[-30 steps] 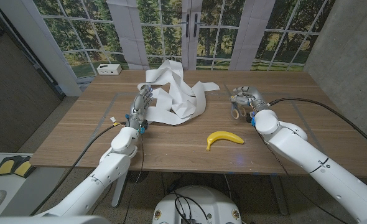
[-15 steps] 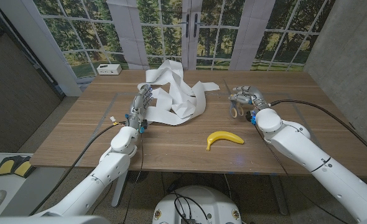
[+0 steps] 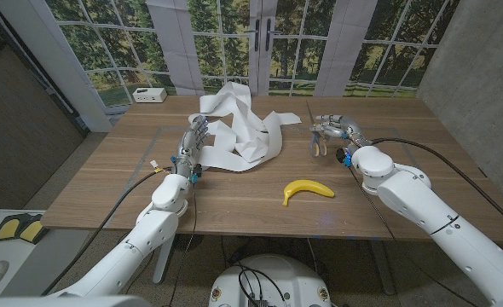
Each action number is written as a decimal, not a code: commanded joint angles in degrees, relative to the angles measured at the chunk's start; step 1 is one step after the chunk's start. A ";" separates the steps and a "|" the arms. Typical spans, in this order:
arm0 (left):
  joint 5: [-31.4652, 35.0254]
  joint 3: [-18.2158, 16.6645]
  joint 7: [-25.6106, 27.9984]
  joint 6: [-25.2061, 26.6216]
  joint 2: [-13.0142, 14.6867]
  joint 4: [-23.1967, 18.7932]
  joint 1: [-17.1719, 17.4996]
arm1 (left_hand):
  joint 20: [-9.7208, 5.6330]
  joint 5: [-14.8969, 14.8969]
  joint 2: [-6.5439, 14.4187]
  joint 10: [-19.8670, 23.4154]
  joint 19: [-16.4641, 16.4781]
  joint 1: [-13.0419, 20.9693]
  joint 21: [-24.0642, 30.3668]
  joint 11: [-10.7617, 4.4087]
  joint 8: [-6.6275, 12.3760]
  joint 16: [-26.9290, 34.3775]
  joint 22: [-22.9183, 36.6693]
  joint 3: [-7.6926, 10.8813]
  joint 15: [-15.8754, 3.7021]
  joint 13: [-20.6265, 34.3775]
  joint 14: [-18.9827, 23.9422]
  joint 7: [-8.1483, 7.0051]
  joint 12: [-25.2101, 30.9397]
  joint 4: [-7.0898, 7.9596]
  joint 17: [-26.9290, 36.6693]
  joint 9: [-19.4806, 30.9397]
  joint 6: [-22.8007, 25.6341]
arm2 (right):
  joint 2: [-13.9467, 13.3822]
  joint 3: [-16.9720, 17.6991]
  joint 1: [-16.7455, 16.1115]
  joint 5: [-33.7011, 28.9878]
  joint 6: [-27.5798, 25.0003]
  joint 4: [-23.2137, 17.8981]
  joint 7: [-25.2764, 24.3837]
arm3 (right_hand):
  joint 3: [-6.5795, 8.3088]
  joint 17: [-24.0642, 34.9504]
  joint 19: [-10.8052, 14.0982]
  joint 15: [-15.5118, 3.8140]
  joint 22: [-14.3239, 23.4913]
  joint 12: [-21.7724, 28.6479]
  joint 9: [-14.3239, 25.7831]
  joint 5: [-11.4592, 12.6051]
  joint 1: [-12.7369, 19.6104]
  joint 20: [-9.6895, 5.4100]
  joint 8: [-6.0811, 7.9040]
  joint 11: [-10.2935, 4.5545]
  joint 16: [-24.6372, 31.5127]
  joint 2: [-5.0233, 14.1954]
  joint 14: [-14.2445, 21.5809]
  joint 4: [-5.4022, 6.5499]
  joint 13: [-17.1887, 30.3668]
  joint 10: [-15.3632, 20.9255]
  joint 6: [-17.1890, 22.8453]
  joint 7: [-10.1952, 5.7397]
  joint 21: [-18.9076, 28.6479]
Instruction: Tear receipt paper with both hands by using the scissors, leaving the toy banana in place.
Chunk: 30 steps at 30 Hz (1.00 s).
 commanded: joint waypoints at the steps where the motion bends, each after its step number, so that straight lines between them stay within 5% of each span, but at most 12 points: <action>1: 2.25 0.35 2.16 -1.40 -0.38 -2.54 1.70 | 0.28 0.00 -0.04 0.46 0.23 -0.63 -0.18 -0.15 0.05 -0.15 0.17 0.34 -2.72 0.15 0.81 0.12 -0.20 -0.05 0.15 0.15 0.12 | -1.19 1.51 -0.79 5.50 6.29 0.89 3.38 | -0.02 0.13 -0.39 -7.42 -0.04 1.07 0.14 0.48 5.98 -5.53 -0.08 -2.24 0.65 5.30 0.37 0.19 0.23 2.66 0.61 0.15 0.54; 16: 5.97 1.25 5.27 -3.39 -1.56 -4.52 4.57 | 0.24 -0.01 -0.10 0.68 0.30 -0.66 -0.17 -0.07 0.10 -0.12 0.17 0.36 -2.71 0.16 0.98 0.24 -0.14 -0.10 0.15 0.15 0.28 | -3.04 2.73 -1.01 12.08 10.65 2.62 8.87 | -0.13 0.12 -0.57 -7.42 -0.49 1.24 0.26 0.69 6.13 -5.54 -0.06 -2.02 1.14 5.27 0.42 0.20 -0.08 2.79 0.96 0.30 1.84; 30: 2.67 1.23 2.00 -1.40 -1.45 -3.93 2.55 | 0.23 -0.01 -0.14 0.74 0.33 -0.67 -0.16 -0.20 0.07 -0.14 0.16 0.39 -2.73 0.16 1.01 0.25 -0.14 -0.13 0.15 0.15 0.23 | -1.03 1.43 0.19 14.75 11.59 2.23 6.56 | -0.27 0.10 -0.92 -7.42 -0.97 1.32 0.36 0.88 6.11 -5.68 -0.15 -2.36 1.57 5.27 0.50 0.29 -0.34 2.66 1.00 0.28 3.01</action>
